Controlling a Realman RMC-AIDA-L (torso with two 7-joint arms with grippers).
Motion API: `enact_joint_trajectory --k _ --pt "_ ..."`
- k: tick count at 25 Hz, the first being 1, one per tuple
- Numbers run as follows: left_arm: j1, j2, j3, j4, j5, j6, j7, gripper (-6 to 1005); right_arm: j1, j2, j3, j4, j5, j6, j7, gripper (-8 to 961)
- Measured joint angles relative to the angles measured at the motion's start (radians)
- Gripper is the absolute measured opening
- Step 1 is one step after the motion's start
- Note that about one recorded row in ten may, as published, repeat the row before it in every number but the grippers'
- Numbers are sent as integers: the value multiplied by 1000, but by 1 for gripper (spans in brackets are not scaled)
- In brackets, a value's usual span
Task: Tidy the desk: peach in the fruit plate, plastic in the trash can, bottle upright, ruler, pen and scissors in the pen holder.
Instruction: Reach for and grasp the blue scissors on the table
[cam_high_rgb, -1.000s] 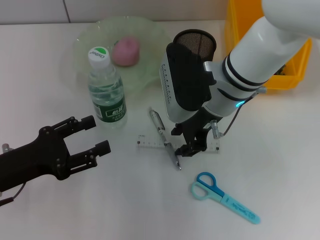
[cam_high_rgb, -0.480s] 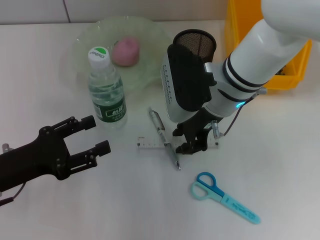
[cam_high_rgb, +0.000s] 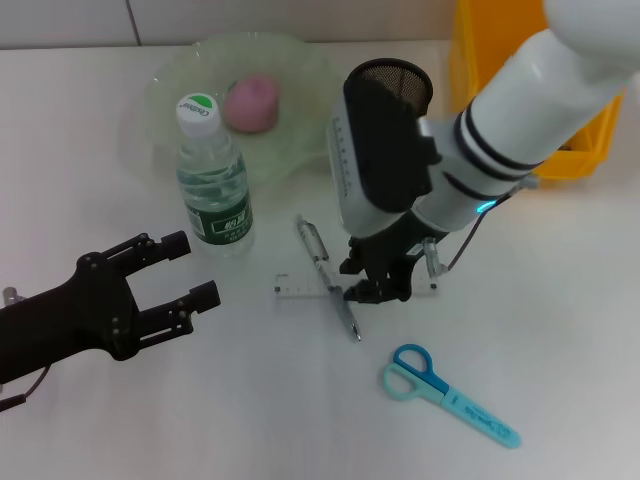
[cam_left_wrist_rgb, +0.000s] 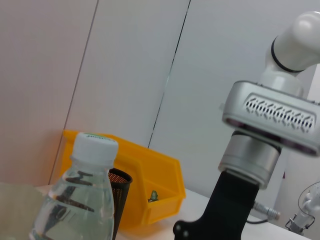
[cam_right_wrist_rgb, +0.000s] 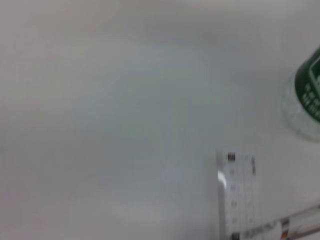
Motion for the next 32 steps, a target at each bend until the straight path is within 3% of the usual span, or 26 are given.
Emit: enact_joint_trajectory --k 7,14,20,25,30,32 --pt "-2 2 0 0 0 0 1 785 -85 -4 127 -137 -1 -90 -32 202" --pt "-2 5 2 0 0 3 -3 785 -97 -4 174 -193 -7 -185 -24 115" --pt "-1 3 5 0 0 6 -4 785 -96 -5 174 -242 -74 -259 114 239" --pt "1 5 4 0 0 7 -11 785 -158 -1 136 -414 -167 -359 299 406" --pt "-1 6 1 0 0 1 -12 785 -249 1 81 -601 -189 -438 488 416" --pt "-2 6 1 4 0 0 -12 785 -275 1 73 -659 -190 -470 558 563"
